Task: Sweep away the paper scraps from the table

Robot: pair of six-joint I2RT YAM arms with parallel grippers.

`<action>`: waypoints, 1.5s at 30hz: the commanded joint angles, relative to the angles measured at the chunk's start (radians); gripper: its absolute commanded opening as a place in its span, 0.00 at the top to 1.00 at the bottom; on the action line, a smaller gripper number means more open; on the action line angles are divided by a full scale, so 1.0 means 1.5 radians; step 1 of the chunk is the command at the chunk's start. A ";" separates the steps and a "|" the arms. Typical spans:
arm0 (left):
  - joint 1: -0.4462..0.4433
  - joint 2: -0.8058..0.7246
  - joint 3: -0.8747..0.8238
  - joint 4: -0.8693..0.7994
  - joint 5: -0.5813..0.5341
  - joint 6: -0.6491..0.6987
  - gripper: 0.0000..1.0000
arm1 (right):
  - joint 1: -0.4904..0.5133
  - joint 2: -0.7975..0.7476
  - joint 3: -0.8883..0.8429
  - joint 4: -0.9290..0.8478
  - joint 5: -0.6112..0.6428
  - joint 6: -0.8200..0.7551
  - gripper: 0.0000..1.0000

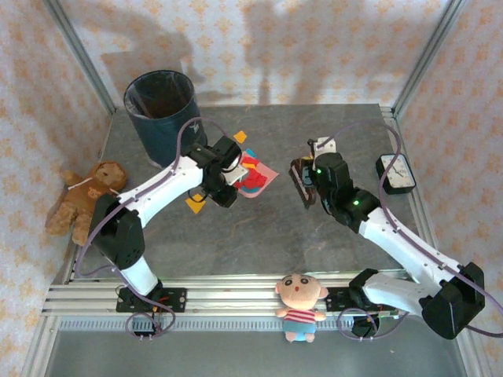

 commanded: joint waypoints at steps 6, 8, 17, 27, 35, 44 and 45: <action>0.029 -0.054 0.080 -0.009 -0.018 -0.034 1.00 | 0.003 -0.018 -0.019 0.003 -0.007 0.036 1.00; 0.038 -0.050 0.105 -0.024 -0.018 -0.039 1.00 | 0.004 -0.018 -0.021 0.005 -0.007 0.036 1.00; 0.089 -0.032 0.218 -0.068 0.020 -0.037 1.00 | 0.004 -0.011 -0.028 0.019 -0.028 0.029 1.00; 0.177 0.018 0.384 -0.096 0.092 -0.068 1.00 | 0.003 0.003 -0.028 0.023 -0.042 0.027 1.00; 0.250 0.048 0.441 -0.063 0.182 -0.128 1.00 | 0.004 0.009 -0.026 0.019 -0.042 0.025 1.00; 0.334 0.044 0.398 0.050 0.301 -0.249 1.00 | 0.003 0.033 -0.015 0.010 -0.048 0.028 1.00; 0.341 0.043 0.395 0.060 0.308 -0.260 1.00 | 0.004 0.037 -0.014 0.009 -0.049 0.028 1.00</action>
